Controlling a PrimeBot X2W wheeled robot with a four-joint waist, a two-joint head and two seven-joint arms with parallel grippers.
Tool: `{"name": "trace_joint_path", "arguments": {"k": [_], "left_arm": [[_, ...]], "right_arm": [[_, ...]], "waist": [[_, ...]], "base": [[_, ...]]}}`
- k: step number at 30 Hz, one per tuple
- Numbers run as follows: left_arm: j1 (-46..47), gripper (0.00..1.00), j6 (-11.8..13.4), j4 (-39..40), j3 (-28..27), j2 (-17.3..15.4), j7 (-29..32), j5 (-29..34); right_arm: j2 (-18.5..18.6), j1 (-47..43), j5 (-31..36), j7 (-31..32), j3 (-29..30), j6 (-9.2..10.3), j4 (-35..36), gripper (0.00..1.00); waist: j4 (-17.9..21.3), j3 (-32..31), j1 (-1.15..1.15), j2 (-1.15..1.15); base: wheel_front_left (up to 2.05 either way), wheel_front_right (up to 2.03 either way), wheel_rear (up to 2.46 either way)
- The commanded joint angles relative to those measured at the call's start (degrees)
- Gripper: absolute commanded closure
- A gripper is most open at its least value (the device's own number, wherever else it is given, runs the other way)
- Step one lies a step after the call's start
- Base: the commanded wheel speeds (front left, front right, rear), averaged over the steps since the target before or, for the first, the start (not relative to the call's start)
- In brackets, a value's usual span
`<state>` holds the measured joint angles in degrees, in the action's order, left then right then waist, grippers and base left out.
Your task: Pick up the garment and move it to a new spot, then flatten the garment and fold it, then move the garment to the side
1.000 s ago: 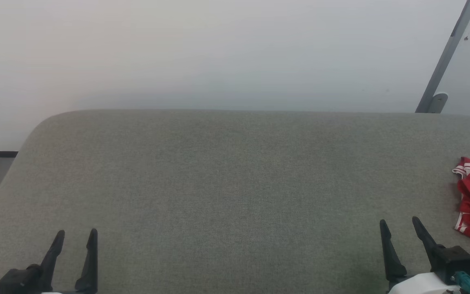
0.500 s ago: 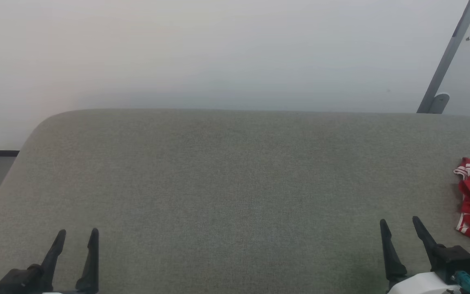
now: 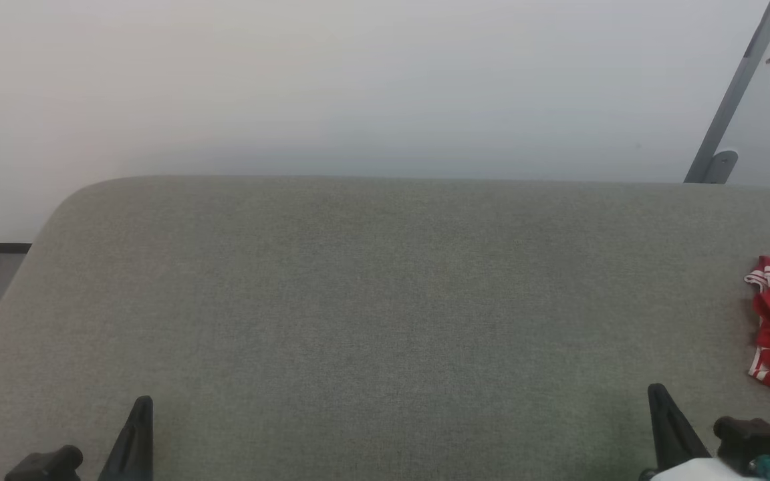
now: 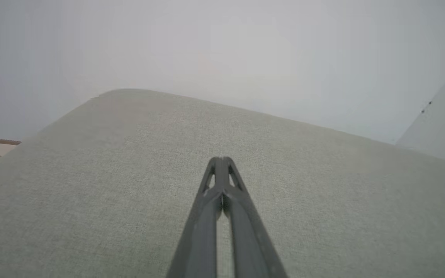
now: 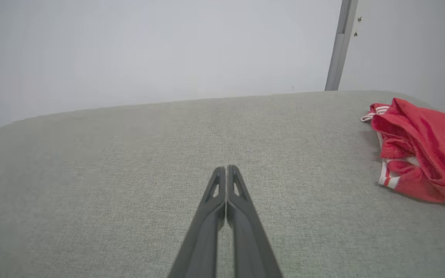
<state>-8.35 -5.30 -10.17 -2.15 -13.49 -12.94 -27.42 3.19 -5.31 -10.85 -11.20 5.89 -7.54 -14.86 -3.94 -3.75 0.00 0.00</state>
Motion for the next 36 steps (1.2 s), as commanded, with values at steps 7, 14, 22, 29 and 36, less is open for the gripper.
{"name": "trace_joint_path", "arguments": {"k": [7, 14, 22, 29, 36], "left_arm": [[2.9, 1.00, -0.4, 0.4, -0.9, 0.8, 2.2, -7.6], [4.0, 1.00, -0.6, 0.0, -1.2, 1.6, 3.7, -12.6], [5.3, 1.00, -0.7, -0.4, -1.6, 2.7, 5.5, -18.8], [6.3, 1.00, -0.9, -0.7, -1.9, 3.5, 7.0, -23.7], [7.4, 1.00, -1.1, -1.1, -2.2, 4.3, 8.4, -28.4]], "right_arm": [[0.0, 2.6, -9.6, 1.7, 0.0, 0.00, 1.2, 1.00], [0.0, 3.3, -15.8, 3.0, 0.0, 0.01, 1.4, 1.00], [-0.1, 4.3, -23.6, 4.7, 0.0, 0.01, 1.4, 1.00], [-0.1, 5.2, -29.8, 6.1, 0.1, 0.02, 1.4, 1.00], [-0.1, 5.9, -35.6, 7.4, 0.1, 0.03, 1.3, 1.00]], "waist": [[0.3, 0.2, 0.00, 0.00], [0.5, 0.4, 0.00, 0.00], [0.7, 0.7, 0.00, 0.00], [1.0, 0.9, 0.00, 0.00], [1.2, 1.2, 0.00, 0.00]], "base": [[0.00, 0.00, 0.00], [0.00, 0.00, 0.00], [0.00, 0.00, 0.00], [0.00, 0.00, 0.00], [0.00, 0.00, 0.00]]}}
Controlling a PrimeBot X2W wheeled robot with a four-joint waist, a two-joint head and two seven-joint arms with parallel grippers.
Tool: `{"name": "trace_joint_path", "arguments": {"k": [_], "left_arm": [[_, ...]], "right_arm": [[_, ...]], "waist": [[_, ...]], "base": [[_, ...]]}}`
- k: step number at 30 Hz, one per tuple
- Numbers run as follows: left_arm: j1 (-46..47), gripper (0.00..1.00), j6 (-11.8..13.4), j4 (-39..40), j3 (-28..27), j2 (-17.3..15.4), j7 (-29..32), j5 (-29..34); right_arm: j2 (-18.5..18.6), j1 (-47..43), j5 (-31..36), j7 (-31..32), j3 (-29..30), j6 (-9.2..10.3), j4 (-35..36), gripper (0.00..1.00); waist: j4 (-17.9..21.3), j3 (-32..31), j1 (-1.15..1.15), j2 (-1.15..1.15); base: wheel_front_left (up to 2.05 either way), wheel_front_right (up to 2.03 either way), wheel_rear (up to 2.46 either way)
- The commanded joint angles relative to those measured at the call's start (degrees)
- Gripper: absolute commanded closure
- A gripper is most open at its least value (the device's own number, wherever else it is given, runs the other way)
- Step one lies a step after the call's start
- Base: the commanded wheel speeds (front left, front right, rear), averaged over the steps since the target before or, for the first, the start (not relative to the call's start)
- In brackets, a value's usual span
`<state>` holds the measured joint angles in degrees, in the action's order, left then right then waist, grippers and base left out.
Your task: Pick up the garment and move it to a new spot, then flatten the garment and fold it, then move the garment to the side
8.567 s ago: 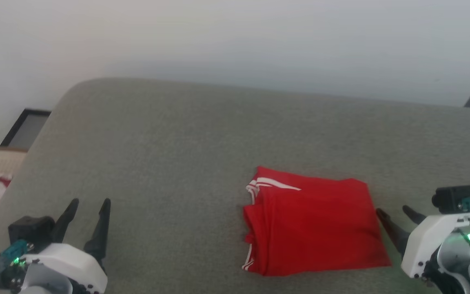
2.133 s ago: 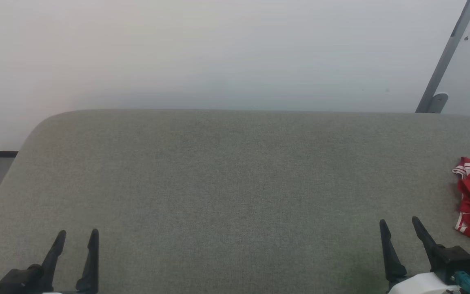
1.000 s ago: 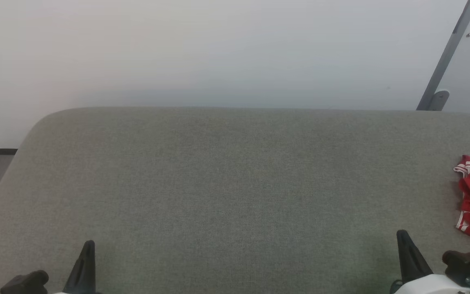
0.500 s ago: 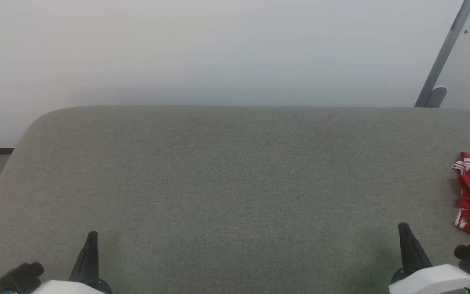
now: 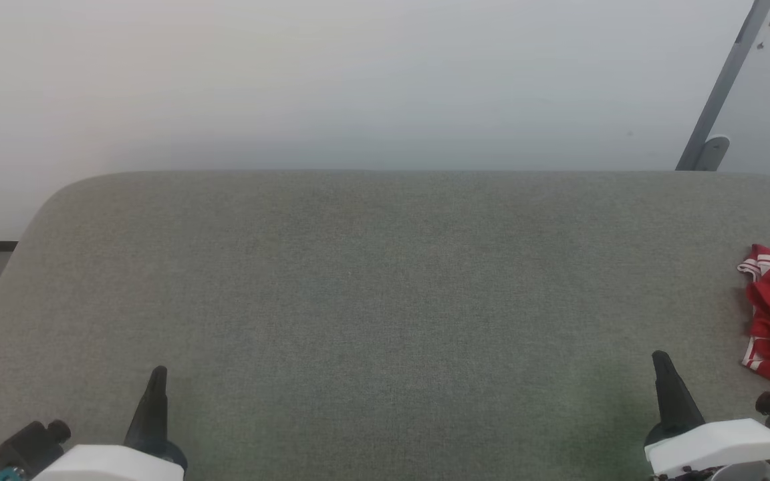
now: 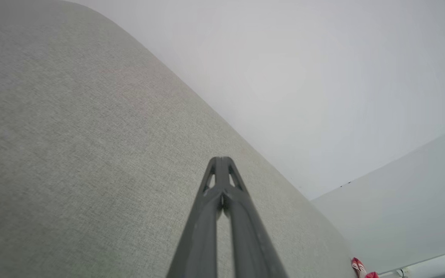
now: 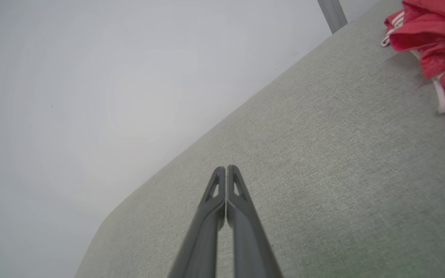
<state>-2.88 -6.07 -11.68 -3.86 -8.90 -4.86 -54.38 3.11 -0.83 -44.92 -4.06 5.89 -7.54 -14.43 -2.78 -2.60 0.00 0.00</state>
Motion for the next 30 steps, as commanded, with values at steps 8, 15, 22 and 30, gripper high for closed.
{"name": "trace_joint_path", "arguments": {"k": [8, 15, 22, 30], "left_arm": [[2.9, 1.00, -0.5, 0.1, -0.8, 0.6, 1.9, -6.2], [3.8, 1.00, -0.6, -0.2, -1.0, 1.2, 3.0, -10.2], [4.3, 1.00, -0.8, -0.5, -1.2, 1.8, 4.0, -13.3], [5.2, 1.00, -0.9, -0.7, -1.5, 2.5, 5.3, -17.3]], "right_arm": [[-0.1, 2.2, -7.6, 1.7, 0.2, 0.03, 0.9, 1.00], [-0.1, 3.0, -12.6, 2.8, 0.3, 0.03, 0.9, 1.00], [-0.1, 3.4, -16.6, 3.7, 0.4, 0.04, 0.8, 1.00], [-0.2, 4.1, -21.6, 4.8, 0.4, 0.05, 0.8, 1.00]], "waist": [[0.3, 0.3, 0.00, 0.00], [0.5, 0.5, 0.00, 0.00], [0.7, 0.7, 0.00, 0.00], [1.0, 1.0, 0.00, 0.00]], "base": [[0.00, 0.00, 0.00], [0.00, 0.00, 0.00], [0.00, 0.00, 0.00], [0.00, 0.00, 0.00]]}}
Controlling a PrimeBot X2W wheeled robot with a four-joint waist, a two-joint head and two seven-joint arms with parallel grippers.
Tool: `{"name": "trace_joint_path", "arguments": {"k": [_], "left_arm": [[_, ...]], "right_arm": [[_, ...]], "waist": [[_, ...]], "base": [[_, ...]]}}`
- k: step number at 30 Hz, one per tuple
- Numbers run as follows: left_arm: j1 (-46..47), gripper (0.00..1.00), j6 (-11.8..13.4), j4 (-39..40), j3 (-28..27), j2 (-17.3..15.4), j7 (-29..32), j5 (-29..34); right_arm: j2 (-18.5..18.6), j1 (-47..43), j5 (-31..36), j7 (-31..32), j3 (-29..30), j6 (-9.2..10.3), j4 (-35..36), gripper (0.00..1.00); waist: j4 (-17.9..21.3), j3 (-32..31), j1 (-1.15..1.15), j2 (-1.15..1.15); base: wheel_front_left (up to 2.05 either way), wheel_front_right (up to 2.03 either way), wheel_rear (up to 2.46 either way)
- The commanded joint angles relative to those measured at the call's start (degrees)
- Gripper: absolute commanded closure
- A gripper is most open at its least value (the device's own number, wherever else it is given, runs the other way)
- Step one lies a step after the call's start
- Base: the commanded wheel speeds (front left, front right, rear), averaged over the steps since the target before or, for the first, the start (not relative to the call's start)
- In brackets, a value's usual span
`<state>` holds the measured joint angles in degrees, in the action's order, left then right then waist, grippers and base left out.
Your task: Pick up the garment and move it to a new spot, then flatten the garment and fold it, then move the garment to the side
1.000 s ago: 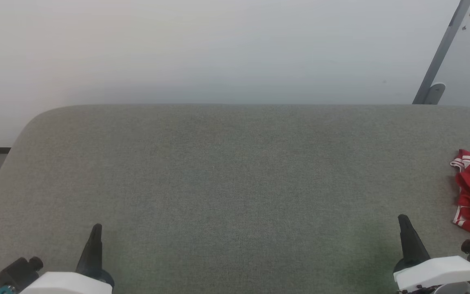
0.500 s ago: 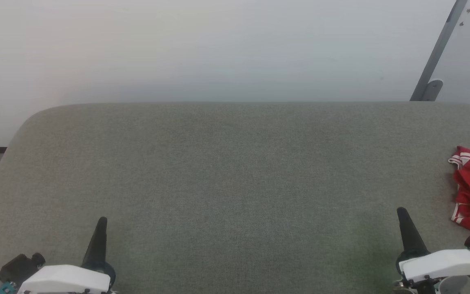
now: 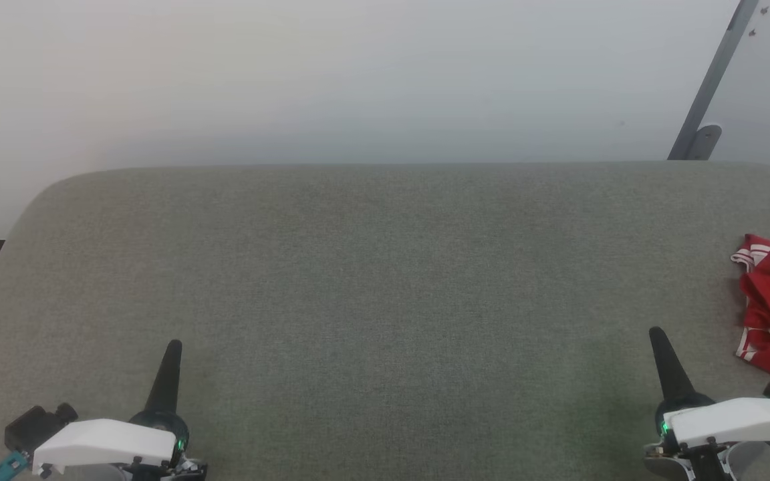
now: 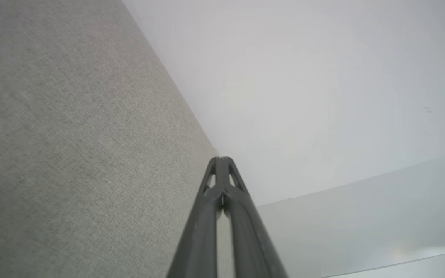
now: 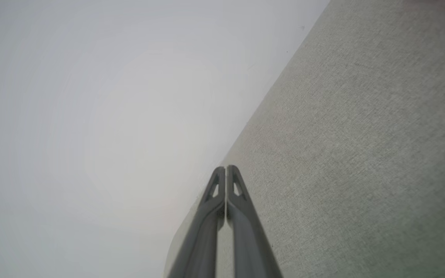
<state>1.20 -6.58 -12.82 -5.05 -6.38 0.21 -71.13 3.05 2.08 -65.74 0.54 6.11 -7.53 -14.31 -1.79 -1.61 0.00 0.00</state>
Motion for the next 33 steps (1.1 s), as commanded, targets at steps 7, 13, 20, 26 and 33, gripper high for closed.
{"name": "trace_joint_path", "arguments": {"k": [7, 13, 20, 26, 33], "left_arm": [[2.0, 1.00, -0.5, 0.1, -0.6, 0.6, 1.3, -4.3], [2.5, 1.00, -0.6, -0.1, -0.7, 1.0, 2.1, -6.9], [3.2, 1.00, -0.7, -0.4, -0.9, 1.6, 3.0, -10.1], [3.6, 1.00, -0.8, -0.6, -1.1, 2.0, 3.8, -12.3], [4.2, 1.00, -0.9, -0.8, -1.2, 2.4, 4.5, -14.8]], "right_arm": [[-0.1, 1.8, -5.4, 1.3, 0.3, 0.04, 0.6, 1.00], [-0.1, 2.2, -8.7, 2.1, 0.3, 0.04, 0.6, 1.00], [-0.2, 2.7, -12.4, 3.0, 0.4, 0.03, 0.6, 1.00], [-0.2, 3.1, -15.3, 3.6, 0.4, 0.03, 0.5, 1.00], [-0.2, 3.4, -18.6, 4.3, 0.4, 0.03, 0.5, 1.00]], "waist": [[0.3, 0.3, 0.00, 0.00], [0.5, 0.5, 0.00, 0.00], [0.7, 0.7, 0.00, 0.00], [0.9, 0.9, 0.00, 0.00], [1.1, 1.1, 0.00, 0.00]], "base": [[0.00, 0.00, 0.00], [0.00, 0.00, 0.00], [0.00, 0.00, 0.00], [0.00, 0.00, 0.00], [0.00, 0.00, 0.00]]}}
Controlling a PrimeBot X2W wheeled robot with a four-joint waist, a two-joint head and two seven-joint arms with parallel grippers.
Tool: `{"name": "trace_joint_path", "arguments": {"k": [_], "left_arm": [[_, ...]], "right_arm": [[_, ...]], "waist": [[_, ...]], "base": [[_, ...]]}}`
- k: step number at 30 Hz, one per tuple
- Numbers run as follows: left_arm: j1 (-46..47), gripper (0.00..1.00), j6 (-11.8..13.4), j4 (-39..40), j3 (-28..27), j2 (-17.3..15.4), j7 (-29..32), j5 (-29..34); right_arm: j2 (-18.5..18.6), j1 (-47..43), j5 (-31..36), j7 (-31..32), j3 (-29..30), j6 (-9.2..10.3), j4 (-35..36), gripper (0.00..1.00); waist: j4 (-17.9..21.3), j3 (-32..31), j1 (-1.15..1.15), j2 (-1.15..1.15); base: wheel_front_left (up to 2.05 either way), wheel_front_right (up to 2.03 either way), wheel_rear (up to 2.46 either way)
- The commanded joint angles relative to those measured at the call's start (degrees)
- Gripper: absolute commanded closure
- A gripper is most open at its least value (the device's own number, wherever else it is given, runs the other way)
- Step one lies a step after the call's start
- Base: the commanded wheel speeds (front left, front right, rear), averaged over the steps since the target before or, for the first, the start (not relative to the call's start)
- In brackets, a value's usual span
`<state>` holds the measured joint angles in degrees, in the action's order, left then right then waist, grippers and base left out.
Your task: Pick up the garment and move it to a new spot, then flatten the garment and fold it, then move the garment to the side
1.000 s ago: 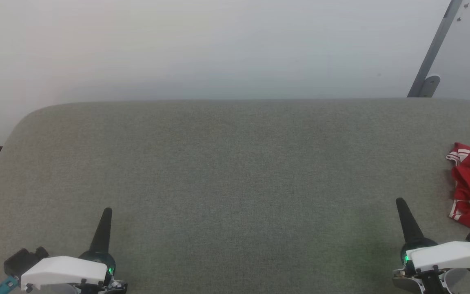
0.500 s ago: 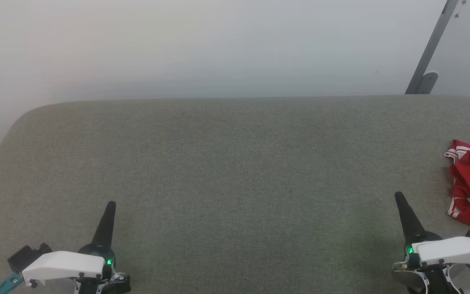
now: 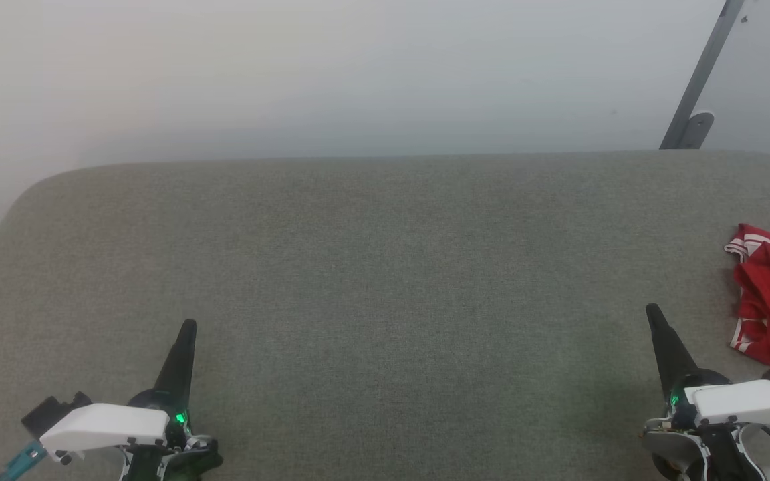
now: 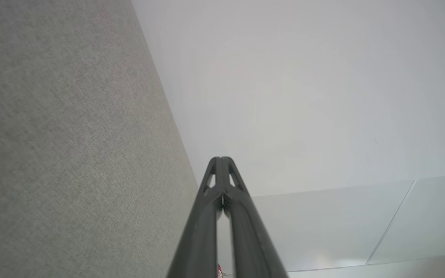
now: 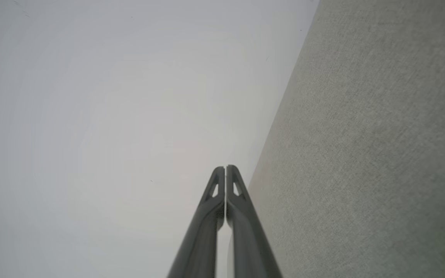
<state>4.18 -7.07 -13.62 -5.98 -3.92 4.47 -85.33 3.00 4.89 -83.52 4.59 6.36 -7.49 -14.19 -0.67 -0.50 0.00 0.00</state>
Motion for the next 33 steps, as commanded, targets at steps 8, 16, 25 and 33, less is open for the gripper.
{"name": "trace_joint_path", "arguments": {"k": [8, 16, 25, 33], "left_arm": [[1.7, 1.00, -0.5, -0.2, -0.5, 0.4, 1.1, -3.1], [2.3, 1.00, -0.5, -0.4, -0.6, 0.9, 1.9, -6.0], [2.4, 1.00, -0.6, -0.5, -0.7, 1.2, 2.3, -7.2], [2.4, 1.00, -0.6, -0.5, -0.7, 1.2, 2.3, -7.2]], "right_arm": [[-0.2, 1.1, -3.9, 1.1, 0.2, -0.01, 0.3, 1.00], [-0.2, 1.5, -7.4, 1.8, 0.2, 0.00, 0.3, 1.00], [-0.2, 1.6, -9.0, 2.1, 0.2, 0.00, 0.2, 1.00], [-0.2, 1.6, -9.0, 2.1, 0.2, 0.00, 0.2, 1.00]], "waist": [[0.2, 0.2, 0.00, 0.00], [0.5, 0.5, 0.00, 0.00], [0.7, 0.7, 0.00, 0.00], [0.7, 0.7, 0.00, 0.00]], "base": [[0.00, 0.00, 0.00], [0.00, 0.00, 0.00], [0.00, 0.00, 0.00], [0.00, 0.00, 0.00]]}}
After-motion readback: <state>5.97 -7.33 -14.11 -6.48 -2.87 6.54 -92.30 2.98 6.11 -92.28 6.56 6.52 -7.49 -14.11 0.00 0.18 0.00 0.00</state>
